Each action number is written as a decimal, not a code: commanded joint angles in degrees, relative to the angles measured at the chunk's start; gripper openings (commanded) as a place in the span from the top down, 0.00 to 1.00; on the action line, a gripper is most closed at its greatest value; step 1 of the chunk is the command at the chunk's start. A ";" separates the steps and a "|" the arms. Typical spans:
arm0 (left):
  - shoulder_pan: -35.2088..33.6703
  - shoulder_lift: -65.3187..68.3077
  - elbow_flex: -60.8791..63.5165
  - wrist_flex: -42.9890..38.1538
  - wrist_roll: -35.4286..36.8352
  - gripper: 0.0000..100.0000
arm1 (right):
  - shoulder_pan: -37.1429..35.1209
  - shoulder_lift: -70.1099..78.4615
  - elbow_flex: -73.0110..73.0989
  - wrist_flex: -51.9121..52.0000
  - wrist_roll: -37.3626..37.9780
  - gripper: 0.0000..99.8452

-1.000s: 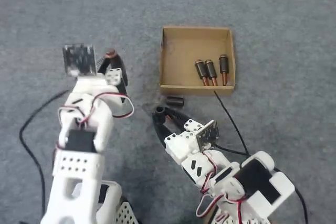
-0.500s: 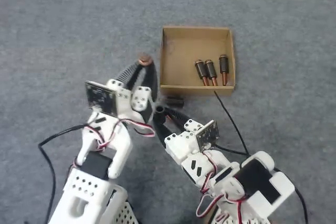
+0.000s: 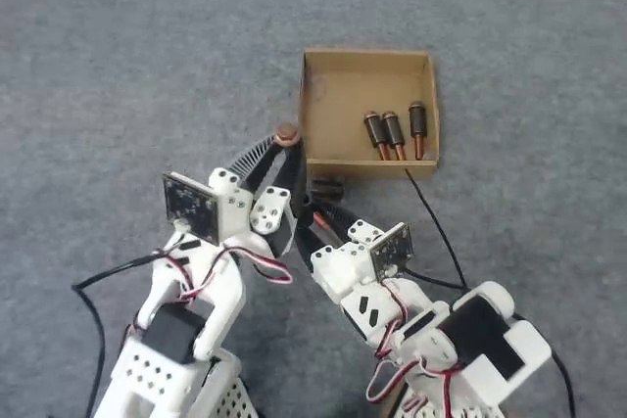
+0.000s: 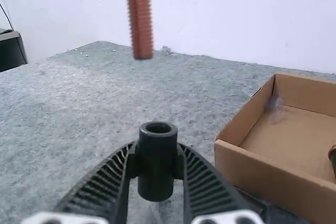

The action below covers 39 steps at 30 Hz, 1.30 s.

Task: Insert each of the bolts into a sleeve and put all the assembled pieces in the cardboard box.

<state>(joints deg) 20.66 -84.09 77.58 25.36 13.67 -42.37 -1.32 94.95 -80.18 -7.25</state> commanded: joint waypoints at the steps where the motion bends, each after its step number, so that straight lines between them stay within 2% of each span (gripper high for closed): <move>1: 0.00 -3.25 -0.92 1.41 6.77 0.99 | 1.01 -0.75 1.23 -1.45 -0.09 0.99; 11: 0.44 6.07 -1.19 0.70 7.21 0.99 | 1.01 -0.84 1.23 -1.54 -0.09 0.99; 18: 0.44 7.74 3.91 -7.74 7.12 0.99 | 1.10 -0.84 1.23 -1.54 -0.09 0.99; 36: 0.26 7.38 6.11 -5.54 7.03 0.99 | 1.19 -0.92 1.23 -1.63 0.00 0.99; 39: 0.26 7.38 6.11 -5.45 7.03 0.99 | 1.27 -0.92 1.23 -1.63 2.46 0.99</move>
<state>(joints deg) 20.75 -76.62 84.88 19.65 19.74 -42.20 -1.32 94.95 -80.26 -7.25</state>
